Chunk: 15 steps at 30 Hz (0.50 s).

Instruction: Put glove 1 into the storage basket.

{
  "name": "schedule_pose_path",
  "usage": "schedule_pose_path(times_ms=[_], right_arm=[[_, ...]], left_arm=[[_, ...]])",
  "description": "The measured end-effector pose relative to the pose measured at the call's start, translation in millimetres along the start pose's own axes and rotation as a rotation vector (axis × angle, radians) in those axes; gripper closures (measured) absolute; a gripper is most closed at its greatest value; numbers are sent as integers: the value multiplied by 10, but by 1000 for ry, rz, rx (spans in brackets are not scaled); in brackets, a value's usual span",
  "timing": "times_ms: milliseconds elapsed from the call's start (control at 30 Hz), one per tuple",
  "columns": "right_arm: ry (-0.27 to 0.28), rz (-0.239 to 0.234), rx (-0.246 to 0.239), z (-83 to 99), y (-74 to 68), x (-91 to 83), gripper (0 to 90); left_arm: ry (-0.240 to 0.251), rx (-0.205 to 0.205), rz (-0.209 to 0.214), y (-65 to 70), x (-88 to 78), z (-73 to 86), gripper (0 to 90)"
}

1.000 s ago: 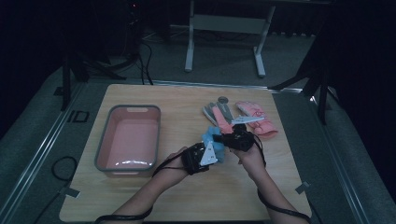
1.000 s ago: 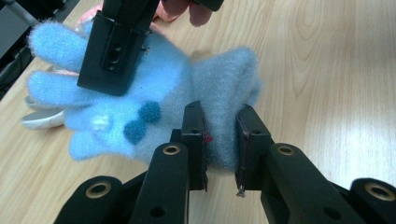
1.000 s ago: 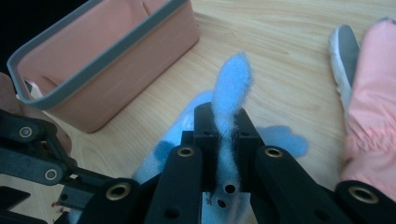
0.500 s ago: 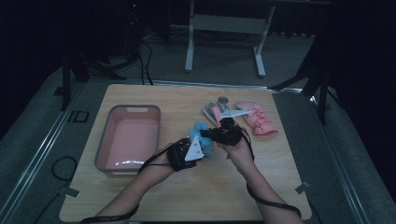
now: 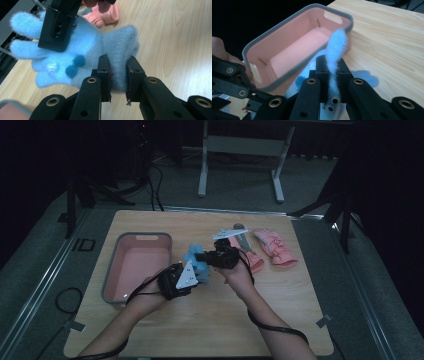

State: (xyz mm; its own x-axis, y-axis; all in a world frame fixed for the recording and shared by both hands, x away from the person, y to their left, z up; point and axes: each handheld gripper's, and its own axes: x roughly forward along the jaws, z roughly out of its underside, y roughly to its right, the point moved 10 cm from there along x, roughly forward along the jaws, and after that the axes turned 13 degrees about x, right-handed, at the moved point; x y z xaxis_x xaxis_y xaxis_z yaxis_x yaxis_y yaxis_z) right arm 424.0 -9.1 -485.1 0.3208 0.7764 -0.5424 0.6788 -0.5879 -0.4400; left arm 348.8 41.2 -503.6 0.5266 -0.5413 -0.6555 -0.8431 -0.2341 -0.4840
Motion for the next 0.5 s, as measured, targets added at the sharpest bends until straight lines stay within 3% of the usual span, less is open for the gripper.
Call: schedule_pose_path(times_ms=[333, 500], right_arm=[[-19, -34, -33, -136, -257, 242, 845], [-34, -66, -53, -234, -454, 438, 845]], left_arm=[[-23, -11, -54, -82, -255, 235, 773], [-33, -47, -78, -149, -407, 449, 773]])
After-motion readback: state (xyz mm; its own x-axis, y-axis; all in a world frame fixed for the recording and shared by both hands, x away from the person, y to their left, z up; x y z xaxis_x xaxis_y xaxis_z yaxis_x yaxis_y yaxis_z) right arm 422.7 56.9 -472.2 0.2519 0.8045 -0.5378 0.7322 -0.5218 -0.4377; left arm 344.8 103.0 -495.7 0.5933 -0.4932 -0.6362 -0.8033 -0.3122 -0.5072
